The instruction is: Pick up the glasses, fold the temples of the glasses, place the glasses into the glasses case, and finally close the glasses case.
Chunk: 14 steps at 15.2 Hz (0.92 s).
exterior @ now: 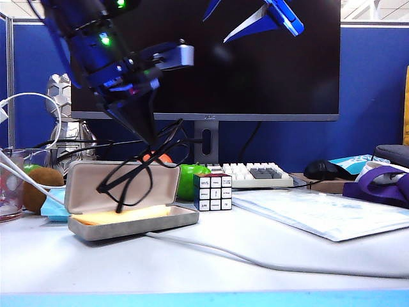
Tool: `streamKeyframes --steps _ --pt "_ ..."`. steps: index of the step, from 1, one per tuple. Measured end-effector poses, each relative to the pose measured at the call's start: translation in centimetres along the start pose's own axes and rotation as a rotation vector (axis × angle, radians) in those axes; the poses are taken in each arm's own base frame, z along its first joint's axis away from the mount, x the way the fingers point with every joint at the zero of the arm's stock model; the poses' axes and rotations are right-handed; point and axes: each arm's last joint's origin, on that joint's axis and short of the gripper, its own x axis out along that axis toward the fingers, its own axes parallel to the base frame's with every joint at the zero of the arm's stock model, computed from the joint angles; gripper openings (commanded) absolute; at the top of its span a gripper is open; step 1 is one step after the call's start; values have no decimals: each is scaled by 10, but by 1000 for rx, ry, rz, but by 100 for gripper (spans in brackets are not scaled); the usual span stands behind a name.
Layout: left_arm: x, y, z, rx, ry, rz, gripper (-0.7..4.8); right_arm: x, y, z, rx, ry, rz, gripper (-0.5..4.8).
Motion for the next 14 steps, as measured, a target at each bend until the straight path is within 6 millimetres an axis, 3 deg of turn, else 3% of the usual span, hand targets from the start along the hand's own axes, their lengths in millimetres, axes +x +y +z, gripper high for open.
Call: streamKeyframes --steps 3,10,14 --pt "11 -1 -3 8 46 16 -6 0 0 0 0 0 1 239" --pt "12 -14 -5 7 148 62 -6 0 1 0 0 11 19 239" --pt "31 -23 -7 4 207 78 -6 0 2 -1 0 44 70 239"
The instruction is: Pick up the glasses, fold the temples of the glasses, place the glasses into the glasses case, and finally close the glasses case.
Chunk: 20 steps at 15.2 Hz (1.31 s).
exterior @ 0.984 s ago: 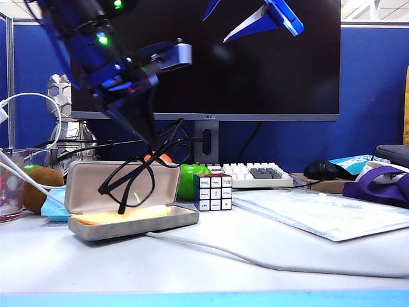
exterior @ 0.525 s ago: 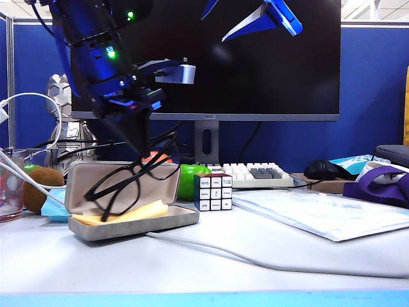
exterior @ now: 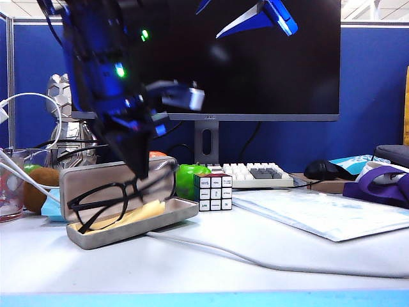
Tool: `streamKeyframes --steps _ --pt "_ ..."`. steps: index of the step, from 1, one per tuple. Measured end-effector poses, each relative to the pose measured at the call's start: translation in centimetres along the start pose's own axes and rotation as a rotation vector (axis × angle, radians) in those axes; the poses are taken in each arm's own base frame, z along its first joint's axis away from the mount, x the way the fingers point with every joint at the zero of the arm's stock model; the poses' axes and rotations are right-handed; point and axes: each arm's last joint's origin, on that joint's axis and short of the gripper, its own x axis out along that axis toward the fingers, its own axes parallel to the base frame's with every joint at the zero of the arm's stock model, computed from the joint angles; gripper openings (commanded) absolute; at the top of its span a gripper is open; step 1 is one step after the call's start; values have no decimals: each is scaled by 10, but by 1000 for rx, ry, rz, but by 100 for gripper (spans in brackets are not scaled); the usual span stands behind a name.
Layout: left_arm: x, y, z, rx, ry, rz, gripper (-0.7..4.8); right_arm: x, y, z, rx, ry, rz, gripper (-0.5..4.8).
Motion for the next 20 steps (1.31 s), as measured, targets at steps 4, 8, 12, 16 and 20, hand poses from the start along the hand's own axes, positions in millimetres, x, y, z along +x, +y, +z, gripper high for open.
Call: streamKeyframes --steps 4,8,12,16,20 --pt "7 -2 6 -56 -28 38 -6 0 1 0 0 11 18 239" --pt "14 0 12 -81 -71 91 -6 -1 1 0 0 11 20 239" --pt "26 -5 8 -67 -13 20 138 -1 1 0 -1 12 20 239" --pt "30 -9 2 -65 26 -47 207 -1 1 0 -5 12 20 239" --pt "-16 -1 7 -108 -105 -7 206 -1 1 0 -40 11 19 238"
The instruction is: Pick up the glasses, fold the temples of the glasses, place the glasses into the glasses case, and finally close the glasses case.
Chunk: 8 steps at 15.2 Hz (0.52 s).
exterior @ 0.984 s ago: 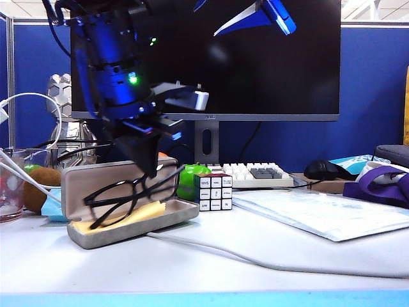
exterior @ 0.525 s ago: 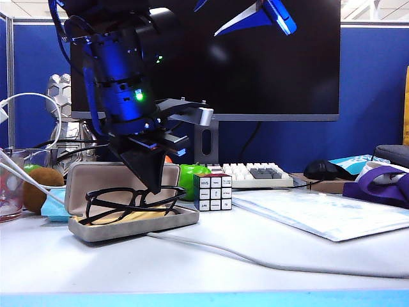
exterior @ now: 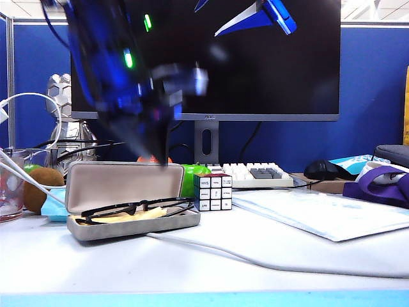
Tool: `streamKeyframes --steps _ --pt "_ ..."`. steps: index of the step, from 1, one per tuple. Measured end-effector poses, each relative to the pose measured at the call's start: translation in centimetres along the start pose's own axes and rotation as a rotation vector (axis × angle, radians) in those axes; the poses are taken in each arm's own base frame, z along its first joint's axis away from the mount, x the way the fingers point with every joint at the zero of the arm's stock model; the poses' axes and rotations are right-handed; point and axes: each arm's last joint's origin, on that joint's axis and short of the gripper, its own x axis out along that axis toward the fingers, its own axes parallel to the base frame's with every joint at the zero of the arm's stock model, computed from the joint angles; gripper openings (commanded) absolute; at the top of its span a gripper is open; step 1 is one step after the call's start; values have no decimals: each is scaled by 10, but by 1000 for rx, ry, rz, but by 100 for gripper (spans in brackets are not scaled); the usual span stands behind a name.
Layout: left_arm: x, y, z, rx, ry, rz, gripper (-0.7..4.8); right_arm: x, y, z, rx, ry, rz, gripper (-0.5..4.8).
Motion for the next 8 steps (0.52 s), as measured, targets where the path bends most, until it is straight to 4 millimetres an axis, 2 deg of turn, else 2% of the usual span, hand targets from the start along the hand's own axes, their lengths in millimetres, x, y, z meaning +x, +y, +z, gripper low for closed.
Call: streamKeyframes --steps 1,2,3,5,6,8 --pt "-12 2 2 -21 -34 7 195 0 0 0 -24 0 -1 230" --pt "-29 4 4 -44 -82 17 151 0 -1 -1 -53 12 -9 195" --pt "-43 6 5 -64 -125 36 102 0 -3 -5 -84 46 -32 130" --pt "-60 13 5 -115 -170 109 -8 2 -13 -18 -141 172 -109 53" --pt "-60 18 3 -136 -167 123 -7 8 -21 -25 -139 250 -140 37" --pt "-57 30 -1 -178 -145 136 -6 19 -33 -35 -138 353 -184 37"
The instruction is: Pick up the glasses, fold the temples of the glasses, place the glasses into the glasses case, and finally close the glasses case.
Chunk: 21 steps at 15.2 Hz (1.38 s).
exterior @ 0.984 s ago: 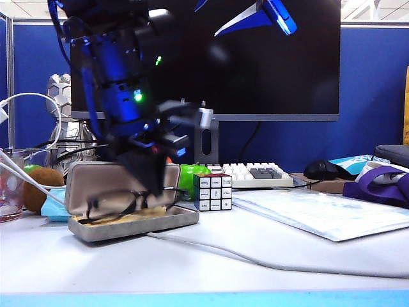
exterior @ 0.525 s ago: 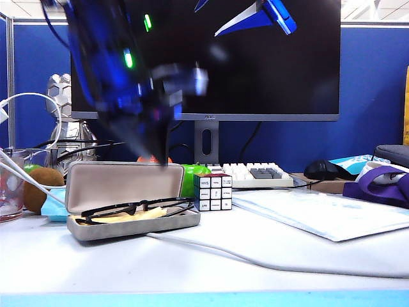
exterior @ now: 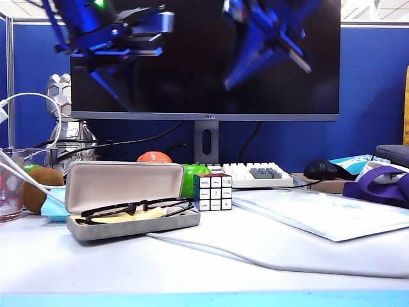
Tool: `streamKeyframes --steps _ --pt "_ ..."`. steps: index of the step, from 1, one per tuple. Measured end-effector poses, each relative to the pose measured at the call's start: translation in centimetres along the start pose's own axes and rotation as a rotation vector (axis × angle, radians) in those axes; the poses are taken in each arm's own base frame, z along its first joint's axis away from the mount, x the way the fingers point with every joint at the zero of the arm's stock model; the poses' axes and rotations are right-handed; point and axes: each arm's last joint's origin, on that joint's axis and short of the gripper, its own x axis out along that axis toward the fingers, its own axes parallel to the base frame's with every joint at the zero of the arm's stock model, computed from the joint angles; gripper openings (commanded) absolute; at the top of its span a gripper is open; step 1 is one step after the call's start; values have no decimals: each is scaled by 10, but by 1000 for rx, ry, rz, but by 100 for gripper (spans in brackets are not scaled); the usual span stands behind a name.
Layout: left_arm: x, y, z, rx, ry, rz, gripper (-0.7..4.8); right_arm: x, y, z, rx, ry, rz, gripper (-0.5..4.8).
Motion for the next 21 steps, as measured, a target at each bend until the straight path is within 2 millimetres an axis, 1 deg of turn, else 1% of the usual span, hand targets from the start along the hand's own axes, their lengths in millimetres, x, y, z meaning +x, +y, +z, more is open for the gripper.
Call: streamKeyframes --steps 2,3,4,5,6,7,9,10,12,13,17,21 --pt "5 12 -1 -38 -1 22 -7 6 -3 -1 4 24 -18 37" --pt "14 19 -2 -73 7 6 -7 14 -7 -1 14 48 -24 37" --pt "29 20 -6 -110 40 -54 -6 24 -11 -4 35 97 -25 37" --pt "34 19 -7 -113 49 -80 -7 29 -13 -6 46 124 -20 37" --pt "46 16 -8 -115 58 -124 -6 37 -17 -9 67 173 -22 37" --pt "56 14 -11 -118 80 -157 -7 51 -23 -13 89 223 -32 37" --pt "64 13 -13 -119 96 -172 -6 65 -29 -15 106 262 -37 27" --pt "68 12 -15 -120 106 -173 -7 79 -36 -17 118 285 -41 7" --pt "71 12 -15 -120 111 -173 -7 90 -41 -20 138 316 -28 -1" --pt "73 12 -16 -121 114 -174 -7 99 -44 -21 165 338 5 -1" --pt "73 13 -16 -141 114 -196 -7 123 -46 -28 194 391 58 -1" --pt "74 20 -20 -162 134 -225 -6 128 -47 -28 189 387 90 -1"
